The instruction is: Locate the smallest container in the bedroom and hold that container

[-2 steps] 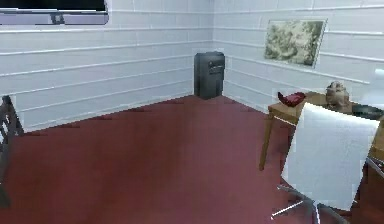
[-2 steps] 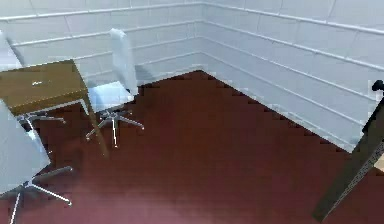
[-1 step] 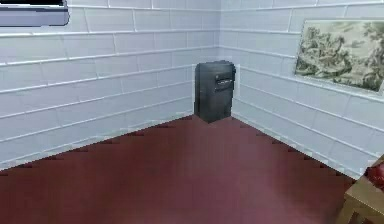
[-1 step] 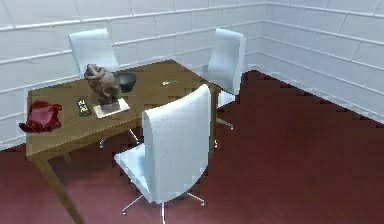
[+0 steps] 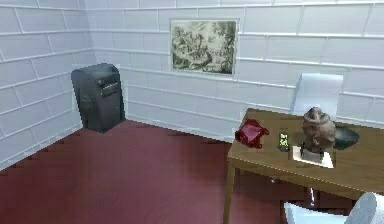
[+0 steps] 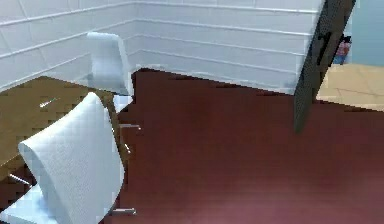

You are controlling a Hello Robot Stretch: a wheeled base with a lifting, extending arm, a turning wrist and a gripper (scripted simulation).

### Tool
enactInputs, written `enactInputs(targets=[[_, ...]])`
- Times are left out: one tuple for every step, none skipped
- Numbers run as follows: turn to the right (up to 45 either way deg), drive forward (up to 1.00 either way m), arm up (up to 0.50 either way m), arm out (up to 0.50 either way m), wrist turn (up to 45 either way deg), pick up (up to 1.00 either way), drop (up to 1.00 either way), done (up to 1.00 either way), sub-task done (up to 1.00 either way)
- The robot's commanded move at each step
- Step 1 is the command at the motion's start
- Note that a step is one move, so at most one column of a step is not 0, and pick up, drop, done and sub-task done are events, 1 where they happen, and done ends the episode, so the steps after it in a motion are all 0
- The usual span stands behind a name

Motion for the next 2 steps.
enactInputs(targets=[[0.0, 0.05, 0.00, 0.00, 0.0, 0.00, 0.00, 0.00, 0.00], [-27.0, 0.00, 0.00, 0.00, 0.0, 0.00, 0.00, 0.00, 0.00]])
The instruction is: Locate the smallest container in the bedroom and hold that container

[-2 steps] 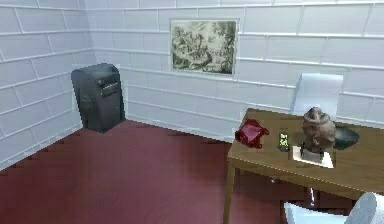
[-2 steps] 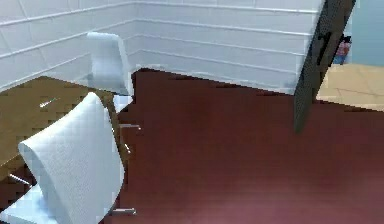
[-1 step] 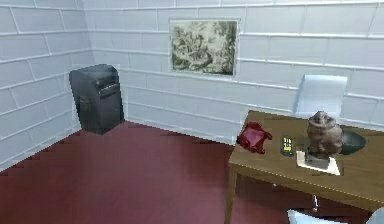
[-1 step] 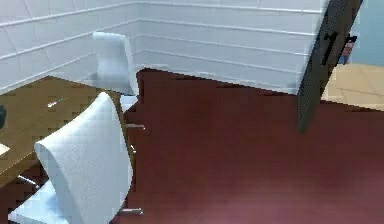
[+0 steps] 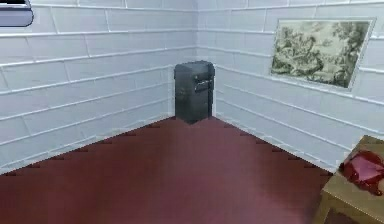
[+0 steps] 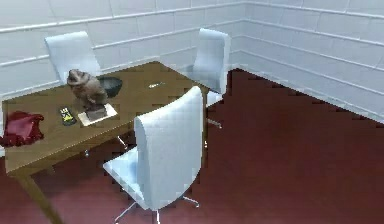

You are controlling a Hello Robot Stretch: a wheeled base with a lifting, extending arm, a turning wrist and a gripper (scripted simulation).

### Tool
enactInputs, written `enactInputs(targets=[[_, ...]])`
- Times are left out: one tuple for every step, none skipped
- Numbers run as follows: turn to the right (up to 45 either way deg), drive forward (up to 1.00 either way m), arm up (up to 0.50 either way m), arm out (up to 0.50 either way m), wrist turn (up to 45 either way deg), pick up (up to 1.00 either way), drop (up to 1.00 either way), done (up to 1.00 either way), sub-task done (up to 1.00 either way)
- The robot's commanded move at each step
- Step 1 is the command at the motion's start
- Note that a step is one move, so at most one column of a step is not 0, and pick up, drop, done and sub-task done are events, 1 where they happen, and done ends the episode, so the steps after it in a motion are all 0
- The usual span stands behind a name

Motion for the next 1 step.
enactInputs(targets=[[0.0, 1.00, 0.00, 0.00, 0.0, 0.00, 0.00, 0.00, 0.00]])
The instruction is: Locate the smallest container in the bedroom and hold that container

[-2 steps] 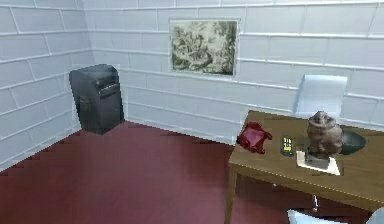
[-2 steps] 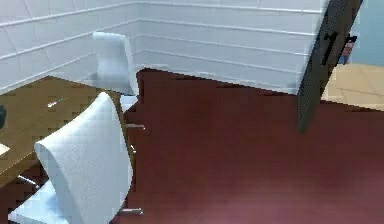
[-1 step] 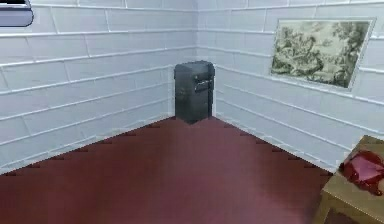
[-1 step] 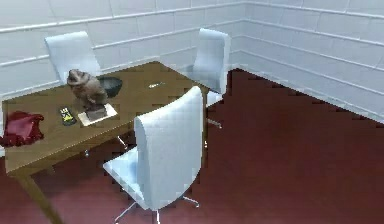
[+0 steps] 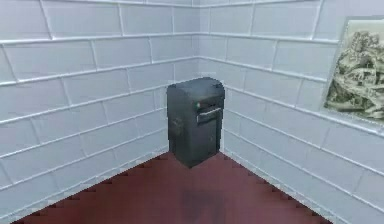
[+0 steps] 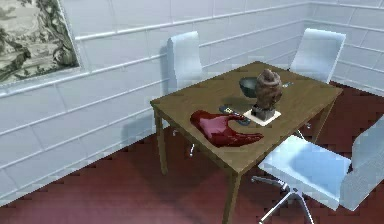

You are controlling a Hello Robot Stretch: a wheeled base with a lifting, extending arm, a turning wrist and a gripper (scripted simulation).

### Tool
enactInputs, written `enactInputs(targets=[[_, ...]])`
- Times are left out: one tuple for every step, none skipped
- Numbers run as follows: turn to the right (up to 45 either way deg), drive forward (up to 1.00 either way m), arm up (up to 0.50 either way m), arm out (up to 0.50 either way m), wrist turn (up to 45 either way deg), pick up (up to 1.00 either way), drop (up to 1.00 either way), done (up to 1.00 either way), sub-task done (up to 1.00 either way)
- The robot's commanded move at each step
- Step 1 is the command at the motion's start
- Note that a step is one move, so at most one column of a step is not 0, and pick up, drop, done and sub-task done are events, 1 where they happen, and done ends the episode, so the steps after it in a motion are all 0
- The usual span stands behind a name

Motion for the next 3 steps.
enactInputs(targets=[[-6.0, 0.00, 0.00, 0.00, 0.0, 0.00, 0.00, 0.00, 0.00], [0.0, 0.05, 0.00, 0.00, 0.0, 0.00, 0.00, 0.00, 0.00], [27.0, 0.00, 0.00, 0.00, 0.0, 0.00, 0.00, 0.00, 0.00]])
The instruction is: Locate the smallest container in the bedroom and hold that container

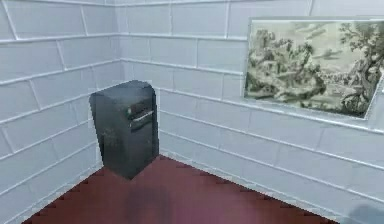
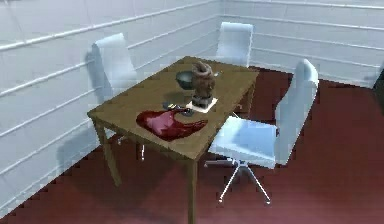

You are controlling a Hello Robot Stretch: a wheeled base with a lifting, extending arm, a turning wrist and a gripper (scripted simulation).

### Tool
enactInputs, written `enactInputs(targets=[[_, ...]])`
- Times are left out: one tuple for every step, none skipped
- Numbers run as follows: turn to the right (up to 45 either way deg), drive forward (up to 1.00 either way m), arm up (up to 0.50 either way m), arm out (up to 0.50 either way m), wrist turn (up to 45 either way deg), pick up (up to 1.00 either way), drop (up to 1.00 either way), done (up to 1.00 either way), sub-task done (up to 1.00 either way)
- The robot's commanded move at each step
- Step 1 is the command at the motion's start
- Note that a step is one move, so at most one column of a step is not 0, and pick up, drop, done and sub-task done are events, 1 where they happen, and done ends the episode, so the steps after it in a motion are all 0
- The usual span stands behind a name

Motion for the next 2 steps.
enactInputs(targets=[[0.0, 0.85, 0.00, 0.00, 0.0, 0.00, 0.00, 0.00, 0.00], [-45.0, 0.00, 0.00, 0.00, 0.0, 0.00, 0.00, 0.00, 0.00]])
